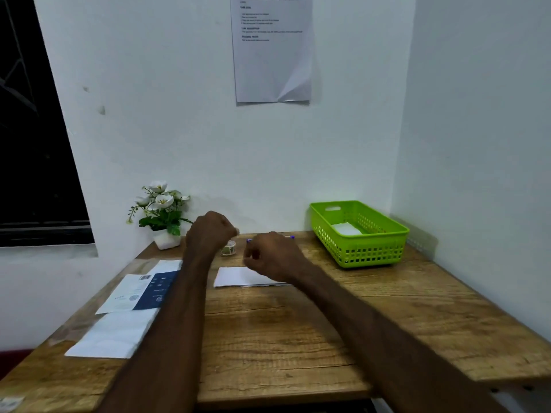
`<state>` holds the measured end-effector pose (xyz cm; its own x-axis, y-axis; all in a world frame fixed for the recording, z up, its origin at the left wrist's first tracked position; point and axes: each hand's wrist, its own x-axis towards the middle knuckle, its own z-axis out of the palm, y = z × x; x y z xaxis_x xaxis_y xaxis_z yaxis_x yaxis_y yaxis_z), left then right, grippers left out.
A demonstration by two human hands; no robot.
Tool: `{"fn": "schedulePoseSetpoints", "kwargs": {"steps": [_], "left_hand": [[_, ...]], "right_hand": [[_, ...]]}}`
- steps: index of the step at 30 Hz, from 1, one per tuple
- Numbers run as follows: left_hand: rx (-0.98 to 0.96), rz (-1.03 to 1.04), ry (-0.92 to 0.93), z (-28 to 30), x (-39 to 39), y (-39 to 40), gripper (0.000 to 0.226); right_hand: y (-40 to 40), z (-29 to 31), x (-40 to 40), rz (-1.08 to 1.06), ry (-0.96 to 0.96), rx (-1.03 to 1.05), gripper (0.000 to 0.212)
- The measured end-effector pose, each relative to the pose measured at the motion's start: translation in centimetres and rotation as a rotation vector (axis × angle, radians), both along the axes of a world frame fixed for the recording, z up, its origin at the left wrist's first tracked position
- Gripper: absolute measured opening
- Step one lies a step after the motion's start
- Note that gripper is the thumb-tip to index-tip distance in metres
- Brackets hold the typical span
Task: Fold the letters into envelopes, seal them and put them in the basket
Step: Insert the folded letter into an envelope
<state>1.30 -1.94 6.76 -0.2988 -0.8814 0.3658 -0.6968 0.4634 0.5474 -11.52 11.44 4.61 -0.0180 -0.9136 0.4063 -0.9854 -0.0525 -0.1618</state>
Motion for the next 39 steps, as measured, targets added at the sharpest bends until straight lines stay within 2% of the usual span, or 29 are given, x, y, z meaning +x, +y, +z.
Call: {"fn": "schedulePoseSetpoints", "kwargs": {"steps": [4,7,13,18,22,27,32,35,39], "left_hand": [[-0.138,-0.1,-0.113,2.1,3.6,-1.1,0.017],[-0.253,-0.064,-0.251,2.6,6.9,-2.2,0.018],[-0.376,-0.05,-0.367,-0.4,12.4,-4.4,0.009],[-0.319,-0.084,-0.419,-2.3,13.2,-5.5,0.023],[-0.341,-0.09,-0.389,-2.4,13.1,-5.6,0.018],[-0.326,-0.088,-0.359,-2.3,13.6,-6.1,0.017],[-0.3,-0.079,-0.317,-1.8,14.3,-6.2,0.021],[-0.264,-0.08,-0.273,-1.5,15.2,-6.5,0.021],[-0.24,-0.077,-0.229,-1.0,16.1,-6.3,0.024]], "right_hand": [[1.2,-0.4,5.1,0.266,-0.025,-0.048,0.023],[2.3,-0.9,8.4,0.409,-0.072,0.089,0.035],[2.6,-2.8,12.3,0.629,-0.045,0.166,0.044],[2.1,-3.2,13.5,0.641,-0.041,0.156,0.041],[2.0,-3.1,14.4,0.643,-0.04,0.078,0.032],[2.2,-2.8,16.0,0.624,-0.058,0.091,0.022],[3.2,-2.7,16.3,0.603,-0.089,0.112,0.023],[3.9,-2.5,15.8,0.572,-0.177,0.135,0.022],[4.8,-1.6,15.0,0.516,-0.412,0.141,0.024]]}}
